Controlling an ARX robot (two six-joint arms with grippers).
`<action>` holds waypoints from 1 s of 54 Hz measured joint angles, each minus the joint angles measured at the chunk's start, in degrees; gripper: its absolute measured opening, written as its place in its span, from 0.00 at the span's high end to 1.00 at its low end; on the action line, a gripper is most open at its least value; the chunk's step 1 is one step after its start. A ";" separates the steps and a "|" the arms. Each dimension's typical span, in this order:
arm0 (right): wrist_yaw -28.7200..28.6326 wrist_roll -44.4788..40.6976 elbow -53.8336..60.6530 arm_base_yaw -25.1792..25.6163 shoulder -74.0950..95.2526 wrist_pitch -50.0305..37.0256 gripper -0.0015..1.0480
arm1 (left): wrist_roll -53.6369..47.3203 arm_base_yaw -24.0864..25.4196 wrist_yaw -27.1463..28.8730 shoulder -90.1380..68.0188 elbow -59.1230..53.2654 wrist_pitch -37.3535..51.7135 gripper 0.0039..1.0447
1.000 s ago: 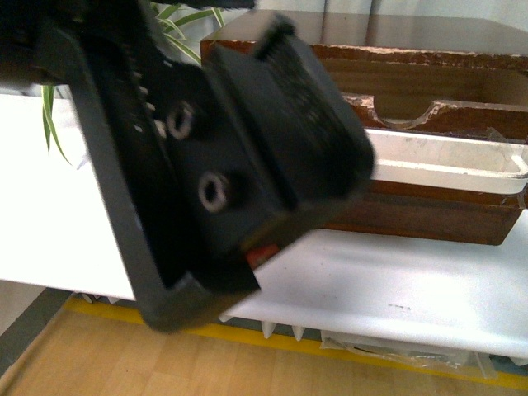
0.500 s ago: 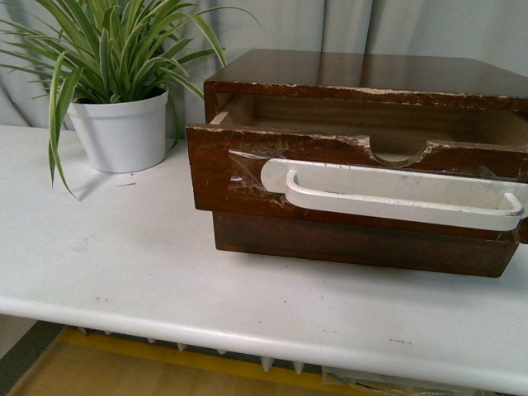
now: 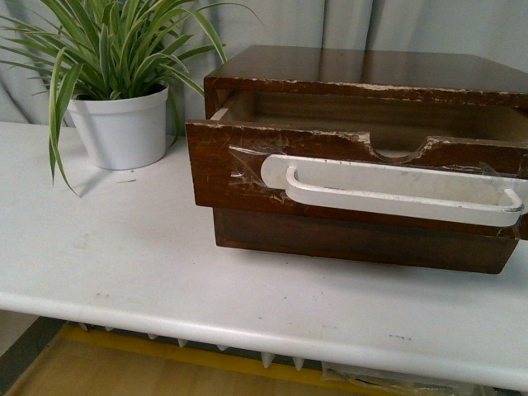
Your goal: Open drawer
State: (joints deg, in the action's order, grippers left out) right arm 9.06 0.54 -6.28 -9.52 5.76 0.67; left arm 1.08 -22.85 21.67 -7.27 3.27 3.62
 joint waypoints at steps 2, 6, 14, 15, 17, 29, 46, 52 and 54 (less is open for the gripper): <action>-5.14 -0.15 0.46 3.30 -0.72 0.07 0.47 | -0.17 2.27 -2.08 1.25 -0.15 -0.42 0.43; -8.70 -0.33 1.36 8.04 -1.40 0.07 0.61 | -0.44 5.64 -5.44 2.45 -0.72 -1.40 0.57; -8.96 -0.33 2.54 9.29 -2.54 0.02 0.93 | -0.66 11.67 -11.13 5.79 -2.71 -2.43 0.90; -8.96 -0.33 2.73 9.29 -2.64 0.02 0.98 | -0.66 12.41 -11.69 6.03 -2.71 -2.54 0.95; -8.96 -0.46 3.04 9.33 -2.84 0.02 0.99 | -0.70 13.57 -12.90 6.29 -2.71 -2.71 0.96; -8.96 -0.50 5.38 9.38 -5.11 -0.46 0.99 | -0.83 22.49 -21.38 7.06 -2.71 -3.58 0.96; -8.96 -0.50 5.86 9.38 -5.53 -0.46 0.99 | -0.83 22.64 -21.51 7.06 -2.71 -3.58 0.96; -8.96 -0.50 5.86 9.38 -5.53 -0.46 0.99 | -0.81 22.64 -21.49 7.06 -2.71 -3.58 0.96; -8.96 -0.57 5.86 9.38 -5.53 -0.46 0.94 | -0.83 22.64 -21.49 7.06 -2.71 -3.58 0.90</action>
State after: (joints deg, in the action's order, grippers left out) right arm 0.10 -0.03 -0.43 -0.14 0.23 0.21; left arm 0.25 -0.21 0.19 -0.21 0.56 0.03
